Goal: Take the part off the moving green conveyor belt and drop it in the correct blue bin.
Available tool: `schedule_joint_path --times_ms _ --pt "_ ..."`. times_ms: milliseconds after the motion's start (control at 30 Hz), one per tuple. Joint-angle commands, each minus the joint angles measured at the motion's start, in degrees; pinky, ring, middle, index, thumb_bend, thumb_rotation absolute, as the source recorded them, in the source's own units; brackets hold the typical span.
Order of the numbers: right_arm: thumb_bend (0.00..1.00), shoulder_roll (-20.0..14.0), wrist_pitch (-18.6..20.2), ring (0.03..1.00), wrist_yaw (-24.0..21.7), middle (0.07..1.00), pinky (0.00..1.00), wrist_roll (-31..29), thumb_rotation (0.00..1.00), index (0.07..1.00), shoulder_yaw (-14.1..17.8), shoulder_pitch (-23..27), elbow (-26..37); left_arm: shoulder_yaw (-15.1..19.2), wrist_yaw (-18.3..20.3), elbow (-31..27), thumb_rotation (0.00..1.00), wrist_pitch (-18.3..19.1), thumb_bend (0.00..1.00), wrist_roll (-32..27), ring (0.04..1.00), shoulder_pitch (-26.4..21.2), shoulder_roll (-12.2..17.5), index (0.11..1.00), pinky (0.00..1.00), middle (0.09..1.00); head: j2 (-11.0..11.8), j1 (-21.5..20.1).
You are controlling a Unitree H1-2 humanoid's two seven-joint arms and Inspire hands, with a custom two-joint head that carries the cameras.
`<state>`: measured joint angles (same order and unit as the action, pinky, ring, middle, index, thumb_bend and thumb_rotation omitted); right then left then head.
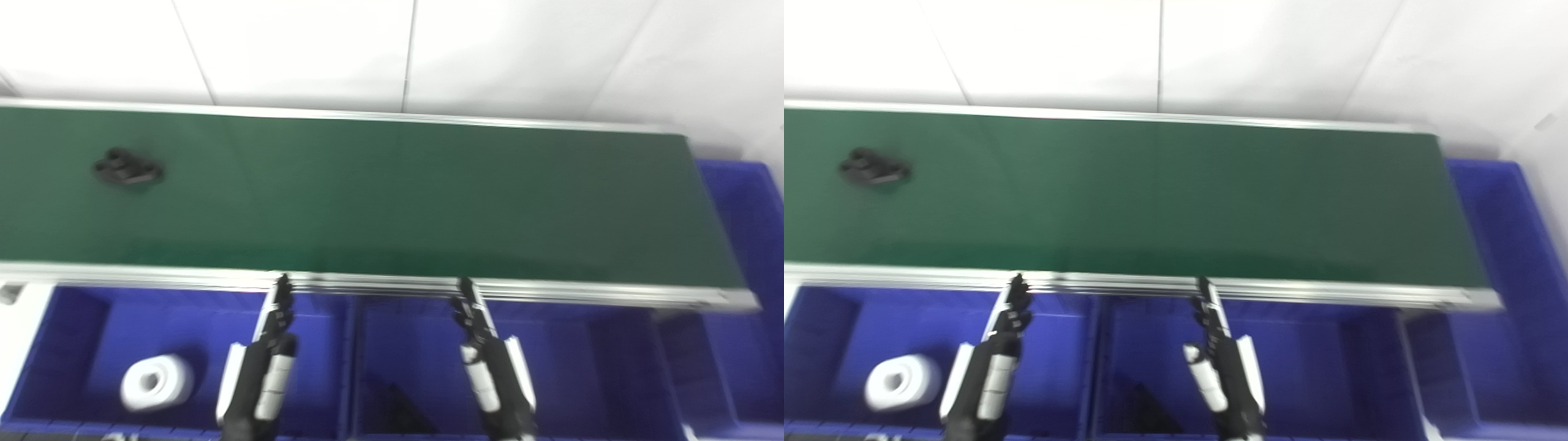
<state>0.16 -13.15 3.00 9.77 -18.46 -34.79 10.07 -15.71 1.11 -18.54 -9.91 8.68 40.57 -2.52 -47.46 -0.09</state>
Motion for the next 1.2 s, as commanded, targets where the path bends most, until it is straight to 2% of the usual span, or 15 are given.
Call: schedule_joint_path --times_ms 0,33,133,167,200,233,267,300,333,500,700,767,900,1167 --pt "0.76 -0.45 -4.77 0.967 -0.54 1.0 0.96 -1.22 1.0 1.0 0.44 0.0 0.18 -0.65 -1.46 0.3 0.98 -3.89 0.79 1.72 1.0 -0.11 -1.21 1.0 1.0 1.0 0.95 1.84" --pt "0.77 -0.61 -5.19 0.968 -0.59 1.0 0.96 -1.62 1.0 1.0 0.64 0.07 -0.19 -0.74 -2.06 0.96 0.98 -4.66 0.77 2.51 1.0 -0.19 -1.49 1.0 1.0 1.0 0.95 1.84" --pt "0.77 -1.1 -6.68 0.964 -0.55 1.0 0.96 -2.38 1.0 1.0 1.5 0.34 -1.73 -1.04 -4.02 3.46 1.0 -6.98 0.73 5.5 1.0 -0.61 -2.48 1.0 1.0 1.0 3.06 4.0" --pt "0.78 -1.28 -6.97 0.97 -0.69 1.0 0.97 -2.64 1.0 1.0 1.7 0.44 -2.08 -1.14 -4.57 3.99 1.0 -7.41 0.69 6.23 1.0 -0.68 -2.77 1.0 1.0 1.0 3.06 4.0" --pt "0.77 -1.57 -7.33 0.974 -0.9 1.0 0.98 -2.99 1.0 1.0 1.93 0.55 -2.54 -1.28 -5.08 4.48 1.0 -7.66 0.66 7.24 1.0 -0.69 -3.04 1.0 1.0 1.0 4.19 4.63" --pt "0.77 -1.76 -7.6 0.974 -1.04 1.0 0.98 -3.21 1.0 1.0 2.08 0.63 -2.85 -1.34 -5.4 4.83 1.0 -7.86 0.65 7.96 1.0 -0.69 -3.24 1.0 1.0 1.0 4.19 4.63" --pt "0.77 -2.06 -7.92 0.976 -1.22 1.0 0.99 -3.53 1.0 1.0 2.28 0.74 -3.33 -1.48 -5.77 5.37 1.0 -8.03 0.64 8.65 1.0 -0.71 -3.43 1.0 1.0 1.0 5.45 5.49" --pt "0.77 -2.23 -8.15 0.98 -1.38 1.0 0.99 -3.75 1.0 1.0 2.44 0.82 -3.67 -1.61 -6.08 5.74 1.0 -8.14 0.62 9.1 1.0 -0.73 -3.54 1.0 1.0 1.0 5.45 5.49" --pt "0.77 -2.41 -8.9 0.981 -1.65 1.0 1.0 -4.43 1.0 1.0 2.66 0.98 -4.44 -1.79 -6.36 6.22 1.0 -8.17 0.61 9.48 1.0 -0.78 -3.64 1.0 1.0 1.0 6.64 6.39" --pt "0.76 -2.42 -11.57 0.982 -1.87 1.0 1.0 -5.63 1.0 1.0 3.69 1.72 -7.66 -2.27 -7.62 8.57 1.0 -9.21 0.58 11.16 1.0 -1.41 -3.84 1.0 1.0 1.0 9.4 7.63" --pt "0.75 -2.42 -12.75 0.992 -2.4 1.0 1.0 -5.74 1.0 1.0 3.9 2.4 -10.01 -2.14 -8.59 10.74 1.0 -10.73 0.58 10.94 1.0 -2.1 -3.79 1.0 1.0 1.0 11.98 7.27" --pt "0.74 -2.23 -13.23 0.993 -2.55 1.0 1.0 -5.85 1.0 1.0 3.89 2.48 -10.88 -2.02 -8.67 11.9 1.0 -11.84 0.58 10.36 1.0 -2.57 -3.5 1.0 1.0 1.0 13.74 6.6" --pt "0.75 -1.94 -13.6 0.99 -2.63 1.0 1.0 -5.78 1.0 1.0 3.83 2.9 -12.44 -1.71 -8.6 13.55 0.99 -13.07 0.61 9.96 1.0 -3.27 -3.02 1.0 1.0 1.0 15.53 6.15" --pt "0.76 -2.11 -13.7 0.999 -3.46 1.0 1.0 -7.31 1.0 1.0 3.71 3.87 -14.22 -1.43 -8.53 15.24 0.98 -13.53 0.64 10.15 1.0 -3.97 -2.99 1.0 1.0 1.0 17.6 6.69"
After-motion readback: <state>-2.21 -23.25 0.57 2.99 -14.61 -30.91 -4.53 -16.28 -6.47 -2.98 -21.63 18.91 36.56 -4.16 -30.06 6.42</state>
